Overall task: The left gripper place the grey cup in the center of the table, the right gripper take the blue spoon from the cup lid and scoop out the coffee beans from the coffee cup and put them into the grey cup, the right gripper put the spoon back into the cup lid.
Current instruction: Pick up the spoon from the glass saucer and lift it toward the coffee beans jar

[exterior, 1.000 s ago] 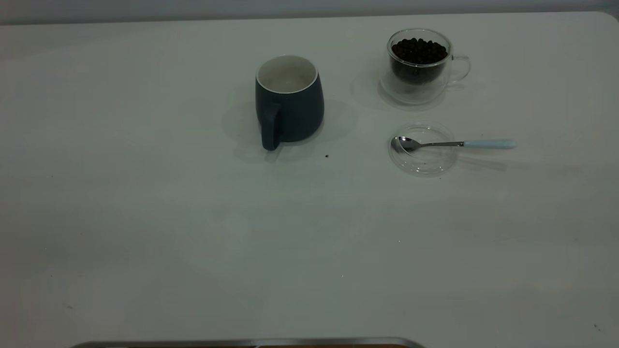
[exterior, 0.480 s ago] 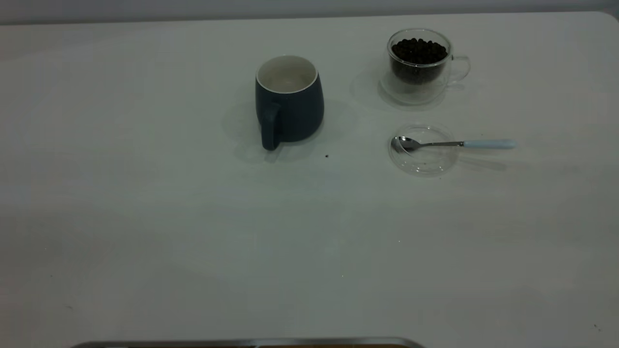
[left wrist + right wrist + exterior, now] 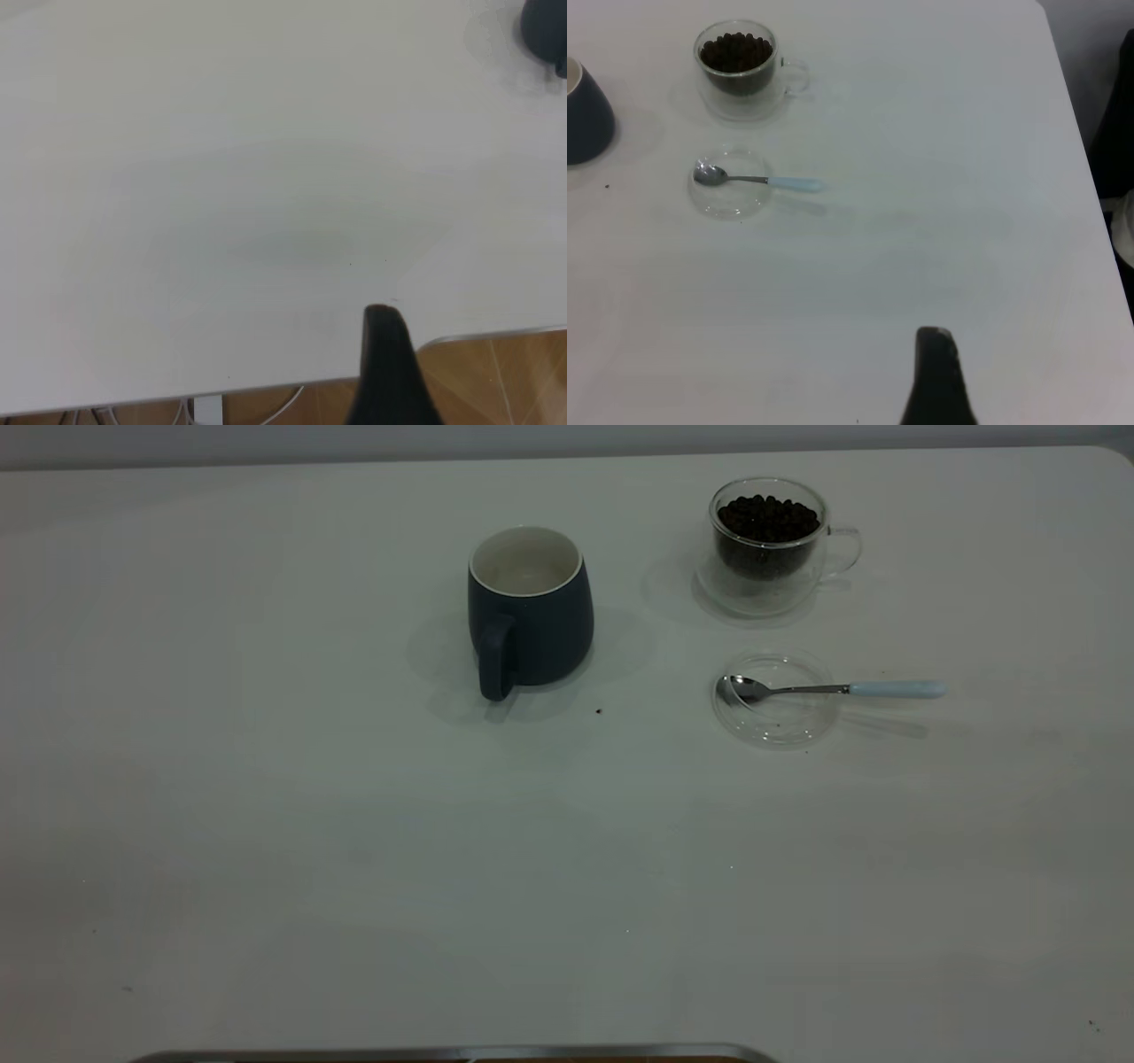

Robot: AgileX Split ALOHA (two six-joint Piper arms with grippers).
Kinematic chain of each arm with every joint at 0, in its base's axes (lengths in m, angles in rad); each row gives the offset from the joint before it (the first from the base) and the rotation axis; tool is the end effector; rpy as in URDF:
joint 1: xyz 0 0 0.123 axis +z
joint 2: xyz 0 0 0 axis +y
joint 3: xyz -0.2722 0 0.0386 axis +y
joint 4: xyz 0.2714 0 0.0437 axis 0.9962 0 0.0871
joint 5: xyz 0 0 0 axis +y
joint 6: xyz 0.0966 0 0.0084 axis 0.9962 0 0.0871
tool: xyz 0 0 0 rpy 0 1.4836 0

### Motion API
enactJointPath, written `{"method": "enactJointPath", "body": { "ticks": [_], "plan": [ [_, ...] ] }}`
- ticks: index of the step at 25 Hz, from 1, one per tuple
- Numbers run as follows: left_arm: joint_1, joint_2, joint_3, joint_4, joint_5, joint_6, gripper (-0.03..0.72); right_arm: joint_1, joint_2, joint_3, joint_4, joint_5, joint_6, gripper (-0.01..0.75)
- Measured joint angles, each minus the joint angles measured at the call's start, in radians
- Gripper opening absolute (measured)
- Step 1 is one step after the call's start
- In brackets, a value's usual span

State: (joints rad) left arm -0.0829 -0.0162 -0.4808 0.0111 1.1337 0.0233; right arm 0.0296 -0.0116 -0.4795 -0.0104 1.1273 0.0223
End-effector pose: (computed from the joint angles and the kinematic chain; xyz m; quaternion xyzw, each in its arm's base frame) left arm 0.0276 -0.0013 0.2743 0.0459 0.8712 -0.0090 0.4887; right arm 0.0288 -0.0001 0.2743 -0.0028 0.8723 0.0075 0.4889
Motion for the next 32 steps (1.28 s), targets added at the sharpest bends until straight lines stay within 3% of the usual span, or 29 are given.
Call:
{"method": "enactJointPath", "body": {
  "ticks": [32],
  "plan": [
    [0.001, 0.000, 0.000, -0.011, 0.001, -0.018, 0.567, 0.000, 0.000, 0.000, 0.000, 0.000, 0.000, 0.589]
  ]
}}
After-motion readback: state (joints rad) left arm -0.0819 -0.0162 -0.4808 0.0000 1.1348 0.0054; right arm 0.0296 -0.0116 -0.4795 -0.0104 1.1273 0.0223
